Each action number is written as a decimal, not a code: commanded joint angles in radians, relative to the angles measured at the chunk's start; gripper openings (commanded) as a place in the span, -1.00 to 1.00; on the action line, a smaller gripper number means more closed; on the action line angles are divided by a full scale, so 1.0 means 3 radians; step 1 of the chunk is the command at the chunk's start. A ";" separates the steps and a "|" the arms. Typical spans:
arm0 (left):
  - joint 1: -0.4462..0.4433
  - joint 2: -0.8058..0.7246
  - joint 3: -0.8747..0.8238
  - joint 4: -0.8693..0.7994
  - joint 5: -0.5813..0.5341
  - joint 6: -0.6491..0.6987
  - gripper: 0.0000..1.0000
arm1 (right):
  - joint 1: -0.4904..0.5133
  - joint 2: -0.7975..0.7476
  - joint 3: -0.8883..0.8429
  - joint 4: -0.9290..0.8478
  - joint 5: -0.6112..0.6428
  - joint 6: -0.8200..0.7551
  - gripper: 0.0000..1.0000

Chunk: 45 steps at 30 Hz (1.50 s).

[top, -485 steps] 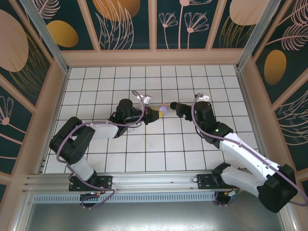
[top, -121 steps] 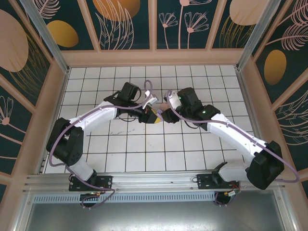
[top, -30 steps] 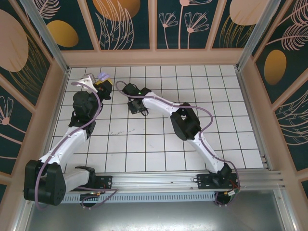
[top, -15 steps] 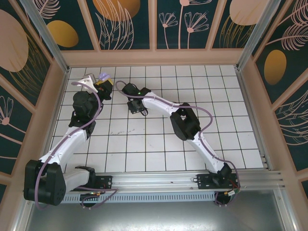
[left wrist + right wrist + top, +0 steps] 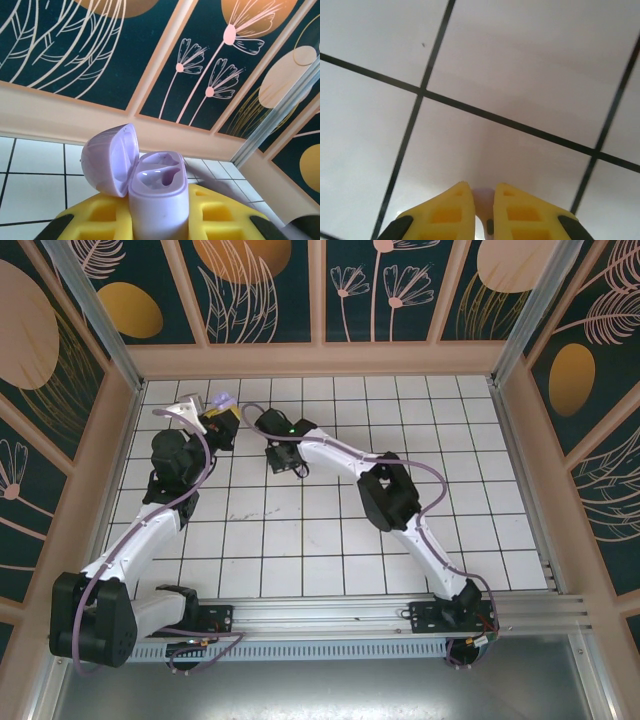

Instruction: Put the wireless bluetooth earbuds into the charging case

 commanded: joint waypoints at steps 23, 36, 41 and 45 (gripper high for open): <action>-0.0652 0.0150 -0.0922 0.1824 0.0750 0.0989 -1.00 | -0.0252 -0.3255 -0.2754 0.1406 -0.0077 -0.0107 -0.79; -0.1231 0.0728 -0.0886 0.2294 0.0912 0.1716 -1.00 | -0.0248 -0.4295 -0.3641 0.2072 -0.0740 -0.0274 -0.79; -0.1355 0.0882 -0.0698 0.2246 0.0889 0.1971 -1.00 | -0.0232 -0.4369 -0.3762 0.2231 -0.0979 -0.0322 -0.79; -0.1406 0.0979 -0.0589 0.2261 0.0899 0.2052 -1.00 | -0.0187 -0.4377 -0.3821 0.2365 -0.1065 -0.0329 -0.79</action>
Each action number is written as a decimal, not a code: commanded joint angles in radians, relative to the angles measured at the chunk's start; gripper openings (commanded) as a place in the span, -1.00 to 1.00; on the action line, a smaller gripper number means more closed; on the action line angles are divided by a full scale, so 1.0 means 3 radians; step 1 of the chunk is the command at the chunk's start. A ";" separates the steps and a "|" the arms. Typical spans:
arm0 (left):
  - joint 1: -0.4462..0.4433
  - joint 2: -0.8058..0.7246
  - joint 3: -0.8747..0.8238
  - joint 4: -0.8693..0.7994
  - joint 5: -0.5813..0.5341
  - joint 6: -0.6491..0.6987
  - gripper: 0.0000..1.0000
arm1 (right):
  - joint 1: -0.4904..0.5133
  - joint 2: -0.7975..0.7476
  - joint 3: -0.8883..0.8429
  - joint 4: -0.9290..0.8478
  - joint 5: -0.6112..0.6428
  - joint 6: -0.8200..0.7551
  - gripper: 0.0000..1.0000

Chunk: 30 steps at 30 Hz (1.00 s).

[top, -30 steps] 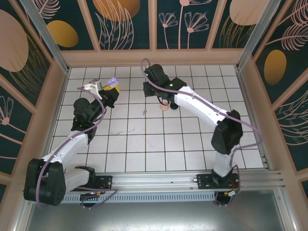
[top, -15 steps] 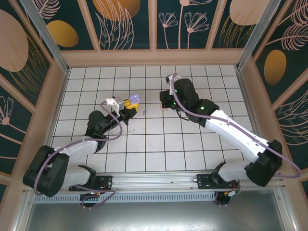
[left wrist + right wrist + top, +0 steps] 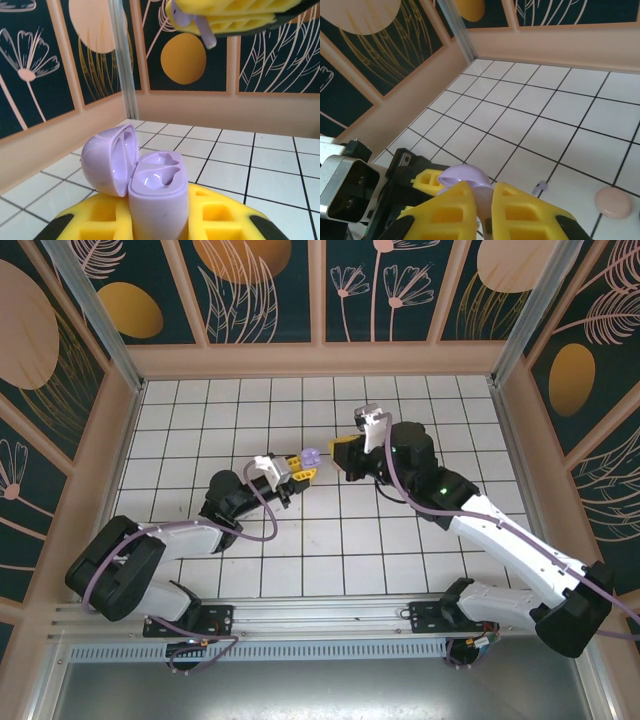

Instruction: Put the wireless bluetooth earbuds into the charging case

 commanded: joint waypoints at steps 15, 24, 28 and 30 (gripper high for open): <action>-0.0046 0.0172 0.0234 0.0363 0.0127 -0.0023 -1.00 | 0.0231 0.0127 -0.0142 0.0562 -0.0133 -0.0004 -0.83; -0.0048 0.0156 0.0254 0.0407 0.0166 -0.0123 -1.00 | 0.0246 0.0209 -0.0138 0.0606 -0.0063 -0.0019 -0.85; -0.0046 0.0156 0.0260 0.0410 0.0202 -0.0146 -1.00 | 0.0248 0.0227 -0.0116 0.0611 -0.0057 -0.0025 -0.86; -0.0046 0.0156 0.0258 0.0411 0.0212 -0.0152 -1.00 | 0.0248 0.0230 -0.0110 0.0616 -0.0038 -0.0030 -0.86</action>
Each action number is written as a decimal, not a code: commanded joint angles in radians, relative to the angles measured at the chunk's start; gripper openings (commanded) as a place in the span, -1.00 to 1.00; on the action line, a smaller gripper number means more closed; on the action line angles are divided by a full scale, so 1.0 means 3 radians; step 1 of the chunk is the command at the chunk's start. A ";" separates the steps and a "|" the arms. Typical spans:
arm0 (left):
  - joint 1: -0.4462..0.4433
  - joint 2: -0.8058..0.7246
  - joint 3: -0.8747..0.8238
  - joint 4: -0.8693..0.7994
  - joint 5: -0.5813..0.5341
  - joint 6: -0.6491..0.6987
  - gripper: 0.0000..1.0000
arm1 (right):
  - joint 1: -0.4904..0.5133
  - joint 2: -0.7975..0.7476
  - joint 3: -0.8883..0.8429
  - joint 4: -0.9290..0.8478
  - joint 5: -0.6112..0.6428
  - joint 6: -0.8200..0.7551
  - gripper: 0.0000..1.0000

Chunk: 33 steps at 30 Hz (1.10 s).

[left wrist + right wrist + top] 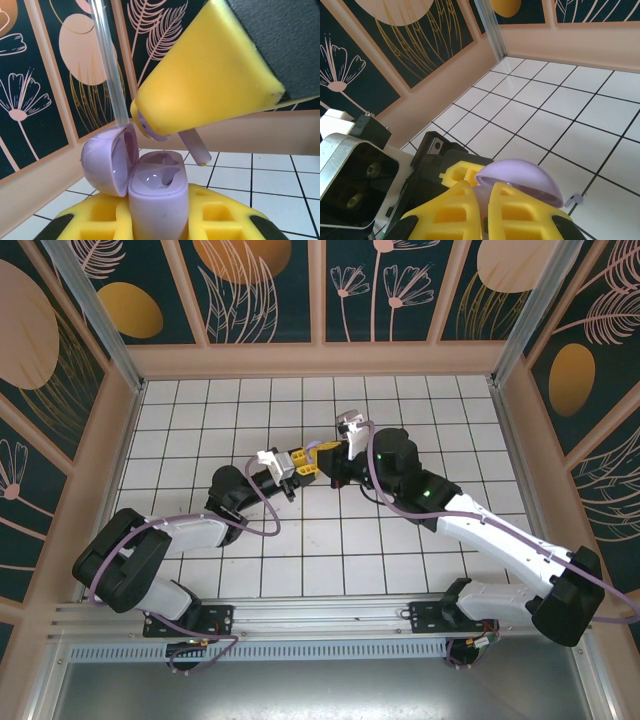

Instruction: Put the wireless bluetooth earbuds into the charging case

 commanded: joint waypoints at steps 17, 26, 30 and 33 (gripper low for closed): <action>-0.0021 -0.0050 0.0070 0.0099 0.0185 -0.0098 -1.00 | 0.0026 0.0064 0.0033 0.0212 0.0110 -0.0001 -0.92; -0.0019 -0.0100 0.0088 0.0145 0.0230 -0.0194 -1.00 | 0.0027 0.0104 -0.0052 0.0128 0.0170 -0.0061 -0.94; -0.0022 -0.0130 0.0098 0.0237 0.0252 -0.0313 -1.00 | 0.0037 0.0145 -0.0116 0.0121 0.0182 -0.0103 -0.95; -0.0021 -0.0158 0.0121 0.0232 0.0252 -0.0356 -1.00 | 0.0052 0.0156 -0.0176 0.0130 0.0187 -0.0122 -0.95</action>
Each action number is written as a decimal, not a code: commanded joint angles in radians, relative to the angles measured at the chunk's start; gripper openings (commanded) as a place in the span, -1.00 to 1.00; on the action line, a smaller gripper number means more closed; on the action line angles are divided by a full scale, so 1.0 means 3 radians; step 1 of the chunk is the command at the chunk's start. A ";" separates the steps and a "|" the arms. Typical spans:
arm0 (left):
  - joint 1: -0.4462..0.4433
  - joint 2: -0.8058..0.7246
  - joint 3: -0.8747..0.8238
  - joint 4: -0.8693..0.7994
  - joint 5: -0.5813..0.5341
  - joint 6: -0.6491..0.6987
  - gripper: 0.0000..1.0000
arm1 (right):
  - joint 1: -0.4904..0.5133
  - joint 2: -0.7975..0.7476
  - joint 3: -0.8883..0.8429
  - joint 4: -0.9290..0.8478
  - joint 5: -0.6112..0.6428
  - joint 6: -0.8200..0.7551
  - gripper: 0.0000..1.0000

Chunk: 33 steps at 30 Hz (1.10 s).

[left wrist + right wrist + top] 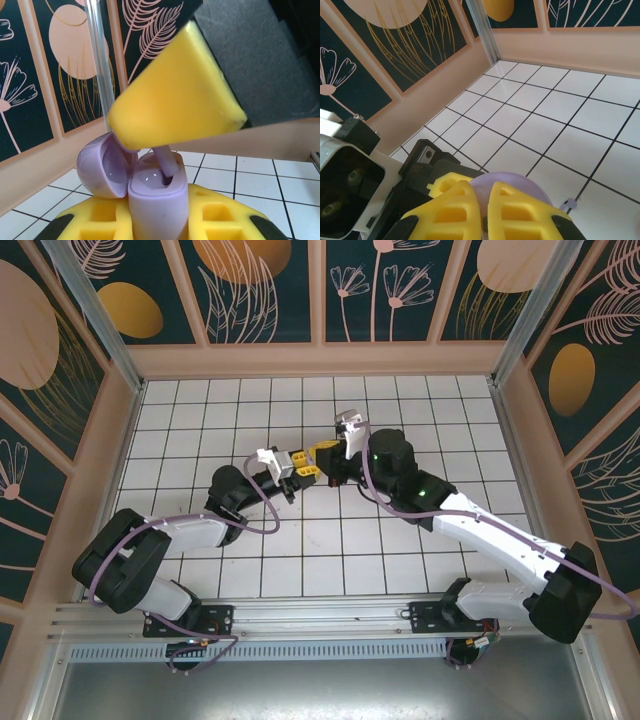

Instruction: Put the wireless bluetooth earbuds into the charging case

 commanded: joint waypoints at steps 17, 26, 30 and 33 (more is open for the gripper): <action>-0.0024 -0.0137 0.0145 0.0172 -0.0016 -0.0147 -1.00 | 0.0096 -0.0036 -0.0052 -0.0140 0.0289 -0.0014 -0.26; -0.0023 -0.0094 -0.0047 0.0340 -0.0580 -0.0117 -1.00 | 0.0081 -0.0279 0.0416 -0.0360 0.0391 0.0224 0.14; -0.0023 -0.0093 -0.0125 0.0410 -0.0779 -0.0140 -1.00 | 0.0038 -0.0450 0.0505 -0.0455 0.0437 0.0425 0.26; -0.0024 -0.0113 -0.0195 0.0477 -0.0943 -0.0149 -1.00 | -0.0044 -0.0486 0.0579 -0.0653 0.0568 0.0627 0.28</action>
